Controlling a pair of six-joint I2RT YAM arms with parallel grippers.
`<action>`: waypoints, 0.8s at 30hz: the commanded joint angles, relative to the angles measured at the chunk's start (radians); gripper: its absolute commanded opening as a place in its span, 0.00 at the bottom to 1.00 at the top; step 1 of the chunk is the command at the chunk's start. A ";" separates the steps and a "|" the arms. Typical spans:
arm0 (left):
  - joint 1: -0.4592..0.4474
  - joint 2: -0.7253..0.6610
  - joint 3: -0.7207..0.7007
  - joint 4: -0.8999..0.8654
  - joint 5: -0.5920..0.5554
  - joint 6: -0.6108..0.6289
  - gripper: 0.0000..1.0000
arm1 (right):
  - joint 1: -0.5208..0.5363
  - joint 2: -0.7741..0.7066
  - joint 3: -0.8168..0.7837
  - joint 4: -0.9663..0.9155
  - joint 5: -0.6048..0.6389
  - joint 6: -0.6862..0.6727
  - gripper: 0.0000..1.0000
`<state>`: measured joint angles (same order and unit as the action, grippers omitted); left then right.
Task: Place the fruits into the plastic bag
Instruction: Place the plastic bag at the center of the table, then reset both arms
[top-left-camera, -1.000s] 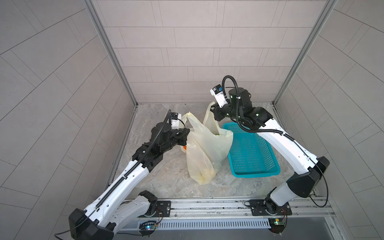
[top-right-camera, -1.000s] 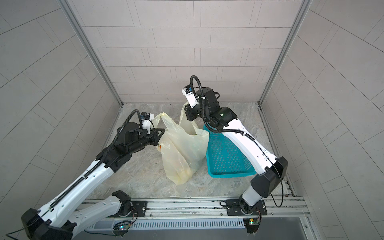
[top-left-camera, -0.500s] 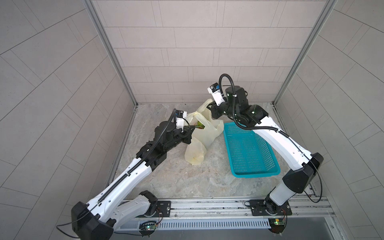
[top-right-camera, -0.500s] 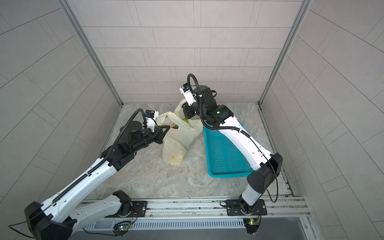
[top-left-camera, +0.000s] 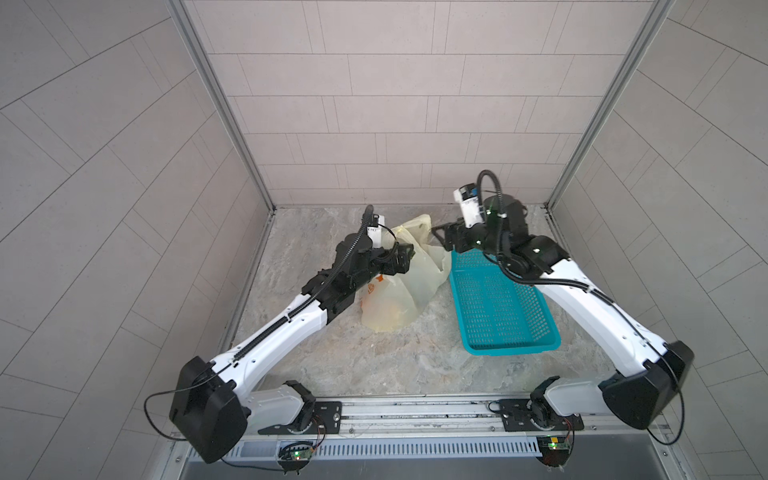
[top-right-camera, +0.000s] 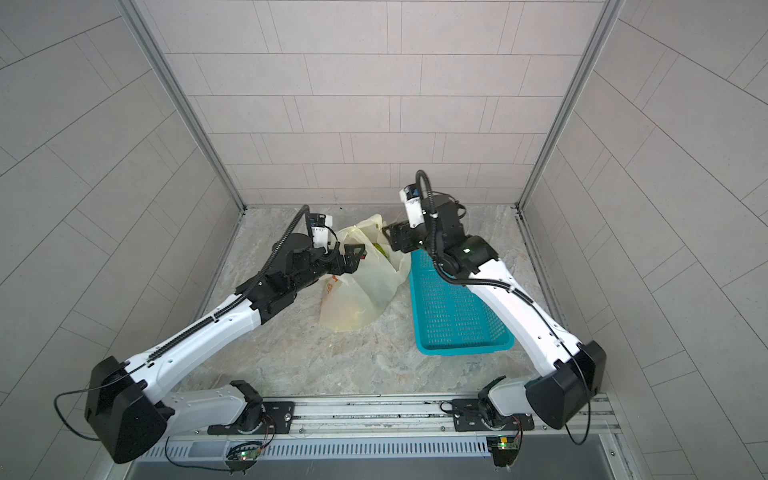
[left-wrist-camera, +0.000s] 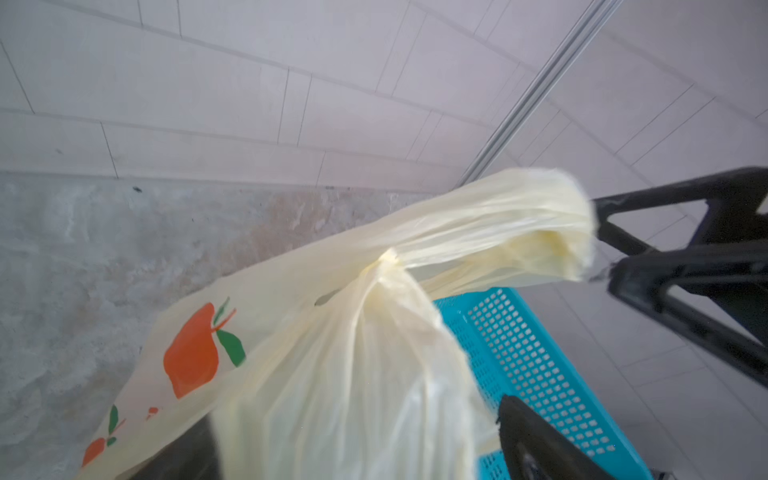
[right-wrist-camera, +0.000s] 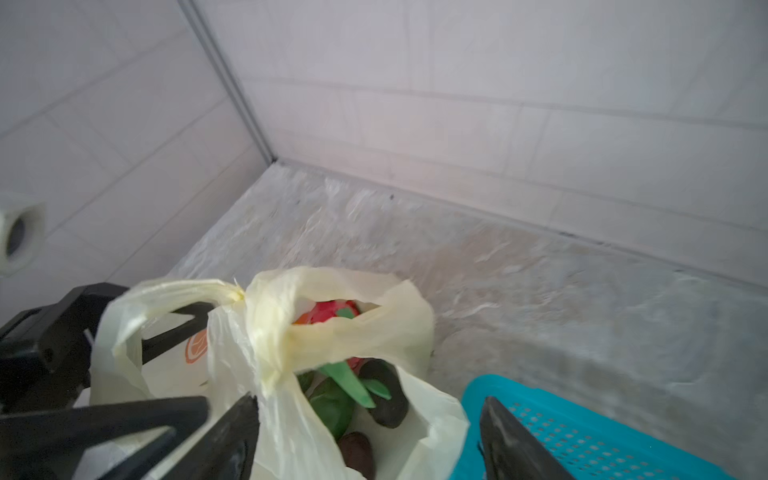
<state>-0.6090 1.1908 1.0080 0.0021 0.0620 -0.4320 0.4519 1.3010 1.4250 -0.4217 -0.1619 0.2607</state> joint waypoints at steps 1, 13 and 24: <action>-0.001 -0.138 0.063 -0.017 -0.064 0.039 1.00 | -0.082 -0.137 -0.060 0.029 0.111 0.042 0.81; 0.536 -0.241 -0.168 -0.285 -0.610 -0.026 1.00 | -0.183 -0.368 -0.749 0.495 0.758 -0.041 0.99; 0.588 0.218 -0.244 -0.152 -0.797 0.058 1.00 | -0.198 -0.170 -1.114 1.020 0.881 -0.183 0.99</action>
<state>-0.0284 1.3712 0.7502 -0.2131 -0.6598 -0.3981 0.2623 1.0908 0.3340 0.3756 0.6842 0.1162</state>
